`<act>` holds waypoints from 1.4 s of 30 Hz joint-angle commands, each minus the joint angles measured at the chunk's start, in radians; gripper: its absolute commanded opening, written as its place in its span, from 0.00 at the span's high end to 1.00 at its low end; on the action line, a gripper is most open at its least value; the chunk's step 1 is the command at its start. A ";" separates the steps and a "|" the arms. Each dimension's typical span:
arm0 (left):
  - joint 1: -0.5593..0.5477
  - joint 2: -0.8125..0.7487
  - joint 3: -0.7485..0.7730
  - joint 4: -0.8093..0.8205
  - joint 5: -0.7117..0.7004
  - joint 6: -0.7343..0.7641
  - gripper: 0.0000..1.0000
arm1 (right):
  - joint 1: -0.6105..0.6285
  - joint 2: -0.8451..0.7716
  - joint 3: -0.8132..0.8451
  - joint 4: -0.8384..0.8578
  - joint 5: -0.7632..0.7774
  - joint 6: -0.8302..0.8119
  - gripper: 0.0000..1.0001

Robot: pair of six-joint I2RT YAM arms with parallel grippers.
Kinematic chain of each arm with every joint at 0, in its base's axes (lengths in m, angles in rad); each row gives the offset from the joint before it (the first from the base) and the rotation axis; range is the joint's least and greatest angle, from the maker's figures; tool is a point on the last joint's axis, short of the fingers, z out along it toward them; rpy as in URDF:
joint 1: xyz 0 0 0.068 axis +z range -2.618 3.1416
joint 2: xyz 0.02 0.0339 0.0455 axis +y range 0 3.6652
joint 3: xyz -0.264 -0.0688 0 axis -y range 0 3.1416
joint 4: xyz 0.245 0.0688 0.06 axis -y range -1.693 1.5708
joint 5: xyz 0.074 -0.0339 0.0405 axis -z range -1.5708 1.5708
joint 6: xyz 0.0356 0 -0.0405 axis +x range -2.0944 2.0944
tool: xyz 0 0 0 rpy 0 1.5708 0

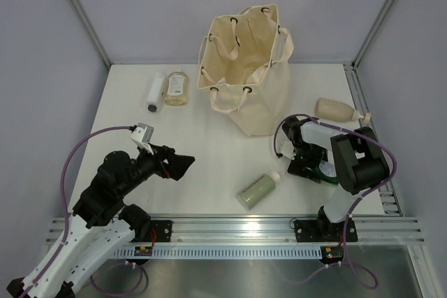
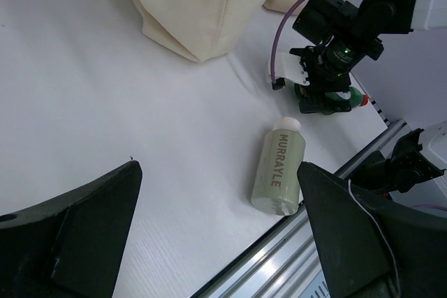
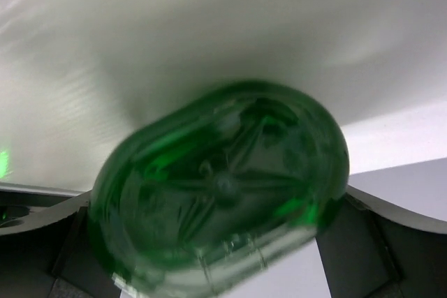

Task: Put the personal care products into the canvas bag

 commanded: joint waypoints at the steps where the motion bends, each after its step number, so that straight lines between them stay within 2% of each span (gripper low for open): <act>1: 0.000 -0.009 0.015 -0.003 0.009 -0.011 0.01 | 0.035 0.072 0.032 0.054 0.015 0.080 0.00; 7: 0.000 -0.017 0.026 -0.013 0.010 -0.010 0.01 | 0.041 0.029 0.086 0.000 -0.101 0.106 0.01; 9: 0.000 -0.014 0.027 -0.013 0.010 -0.013 0.01 | 0.040 0.040 0.080 0.007 -0.096 0.115 0.01; 13: 0.000 -0.020 0.027 -0.014 0.013 -0.020 0.01 | 0.040 0.035 0.058 0.034 -0.083 0.126 0.23; 14: 0.000 -0.022 0.027 -0.014 0.015 -0.020 0.01 | 0.040 0.028 0.054 0.032 -0.089 0.128 0.33; 16: 0.000 -0.022 0.029 -0.019 0.018 -0.019 0.01 | 0.038 -0.017 0.046 0.021 -0.106 0.138 0.49; 17: 0.000 -0.023 0.030 -0.020 0.021 -0.019 0.01 | 0.038 -0.038 0.044 0.018 -0.123 0.143 0.62; 20: 0.000 -0.020 0.037 -0.019 0.027 -0.016 0.01 | 0.037 -0.147 0.037 0.003 -0.189 0.155 0.75; 21: 0.000 -0.018 0.035 -0.008 0.031 -0.016 0.01 | 0.035 -0.176 0.041 -0.005 -0.213 0.161 0.85; 22: 0.000 -0.017 0.032 0.001 0.044 -0.019 0.01 | 0.028 -0.230 0.046 -0.023 -0.256 0.171 1.00; 27: 0.000 -0.006 0.004 0.035 0.084 -0.036 0.01 | -0.044 -0.362 0.086 -0.065 -0.391 0.186 1.00; 33: 0.000 0.000 -0.020 0.065 0.108 -0.057 0.01 | -0.213 -0.399 0.091 -0.065 -0.566 0.171 1.00; 37: 0.000 0.011 -0.025 0.076 0.117 -0.066 0.01 | -0.235 -0.393 0.069 -0.057 -0.609 0.155 0.98; 41: 0.000 0.023 -0.020 0.088 0.125 -0.063 0.01 | -0.235 -0.436 0.072 -0.063 -0.667 0.146 0.53; 42: 0.000 0.024 -0.020 0.089 0.122 -0.062 0.01 | -0.235 -0.468 0.078 -0.055 -0.671 0.155 0.32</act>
